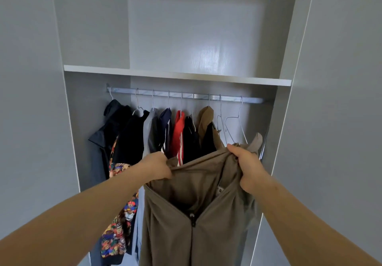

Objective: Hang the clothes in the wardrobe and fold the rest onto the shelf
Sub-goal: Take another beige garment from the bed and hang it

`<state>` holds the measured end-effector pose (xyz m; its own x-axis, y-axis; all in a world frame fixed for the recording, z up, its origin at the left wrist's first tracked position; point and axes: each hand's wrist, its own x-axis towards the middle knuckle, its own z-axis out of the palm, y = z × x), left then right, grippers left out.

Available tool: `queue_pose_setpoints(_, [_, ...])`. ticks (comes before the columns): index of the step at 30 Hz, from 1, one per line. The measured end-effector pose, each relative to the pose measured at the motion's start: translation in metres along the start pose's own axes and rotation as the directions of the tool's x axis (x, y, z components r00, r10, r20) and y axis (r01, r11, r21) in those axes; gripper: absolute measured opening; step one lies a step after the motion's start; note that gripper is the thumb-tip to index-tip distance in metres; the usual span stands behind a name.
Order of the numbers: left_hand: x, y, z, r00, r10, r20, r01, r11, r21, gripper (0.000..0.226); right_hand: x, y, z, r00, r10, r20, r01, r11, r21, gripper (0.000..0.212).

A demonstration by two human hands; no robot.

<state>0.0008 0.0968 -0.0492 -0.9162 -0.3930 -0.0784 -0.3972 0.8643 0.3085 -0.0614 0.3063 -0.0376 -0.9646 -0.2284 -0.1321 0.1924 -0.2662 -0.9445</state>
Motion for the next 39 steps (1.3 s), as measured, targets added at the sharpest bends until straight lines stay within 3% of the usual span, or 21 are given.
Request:
queue_pose_setpoints(1, [0.009,-0.002,0.001,0.999,-0.010,-0.034,0.010,1.000,0.001,0.027,0.007,0.001,0.000,1.000,-0.002,-0.007,0.002,1.000,-0.006,0.013])
queue_pose_setpoints(2, [0.018,-0.004,-0.001,0.998,-0.045,-0.040,0.039,0.989,-0.144,0.022,0.015,0.002,-0.001,1.000,-0.004,-0.010,0.004,1.000,-0.012,0.012])
queue_pose_setpoints(3, [0.029,-0.007,-0.002,0.996,-0.090,-0.023,0.074,0.917,-0.392,0.017,0.022,0.005,-0.002,1.000,-0.001,-0.003,0.001,1.000,-0.025,0.011])
queue_pose_setpoints(5, [0.044,-0.004,-0.003,0.986,-0.096,0.138,0.168,0.557,-0.813,0.012,0.040,0.011,-0.006,1.000,0.013,0.012,-0.012,0.998,-0.069,0.010])
queue_pose_setpoints(6, [0.051,-0.002,-0.002,0.980,-0.067,0.187,0.199,0.381,-0.903,0.013,0.048,0.015,-0.009,1.000,0.026,0.006,-0.025,0.994,-0.109,0.010])
queue_pose_setpoints(9, [0.084,0.011,0.002,0.978,-0.037,0.203,0.204,0.022,-0.979,0.019,0.083,0.024,-0.011,0.998,0.040,-0.039,-0.048,0.966,-0.254,0.013])
queue_pose_setpoints(11, [0.100,0.021,0.001,0.982,-0.036,0.185,0.178,-0.140,-0.974,0.026,0.102,0.023,-0.009,0.999,0.024,-0.046,-0.039,0.936,-0.351,0.011])
queue_pose_setpoints(13, [0.119,0.030,-0.002,0.986,-0.007,0.164,0.157,-0.241,-0.958,0.029,0.126,0.020,-0.005,0.999,0.012,-0.035,-0.026,0.898,-0.440,0.016])
queue_pose_setpoints(16, [0.146,0.042,-0.008,0.993,0.046,0.109,0.118,-0.302,-0.946,0.030,0.156,0.018,-0.001,0.999,-0.035,-0.036,0.011,0.858,-0.514,0.011])
queue_pose_setpoints(21, [0.185,0.062,-0.004,0.985,0.131,0.111,0.150,-0.345,-0.927,0.026,0.203,0.027,-0.007,0.926,-0.326,-0.187,0.133,0.750,-0.649,0.015])
queue_pose_setpoints(24, [0.197,0.075,0.006,0.974,0.168,0.151,0.203,-0.364,-0.909,0.026,0.225,0.034,-0.018,0.930,-0.315,-0.192,0.084,0.687,-0.722,0.007])
queue_pose_setpoints(25, [0.199,0.077,0.009,0.973,0.173,0.155,0.210,-0.370,-0.905,0.028,0.233,0.036,-0.021,0.936,-0.306,-0.177,0.084,0.679,-0.729,0.021])
queue_pose_setpoints(28, [0.204,0.082,0.016,0.967,0.168,0.194,0.245,-0.386,-0.889,0.031,0.256,0.038,-0.019,0.963,-0.230,-0.138,0.079,0.736,-0.673,0.047])
queue_pose_setpoints(31, [0.209,0.083,0.022,0.959,0.100,0.267,0.284,-0.403,-0.870,0.033,0.278,0.044,-0.011,0.992,-0.104,-0.069,0.038,0.777,-0.629,0.054])
queue_pose_setpoints(34, [0.211,0.081,0.026,0.952,0.062,0.298,0.294,-0.442,-0.847,0.035,0.294,0.055,-0.009,0.991,-0.093,-0.095,0.026,0.838,-0.545,0.041])
queue_pose_setpoints(37, [0.213,0.078,0.029,0.954,0.031,0.297,0.274,-0.481,-0.833,0.033,0.303,0.057,-0.010,0.943,-0.212,-0.256,0.083,0.896,-0.437,0.016])
queue_pose_setpoints(39, [0.213,0.074,0.032,0.956,0.002,0.293,0.253,-0.509,-0.823,0.031,0.305,0.053,-0.008,0.913,-0.278,-0.299,0.144,0.904,-0.403,0.013])
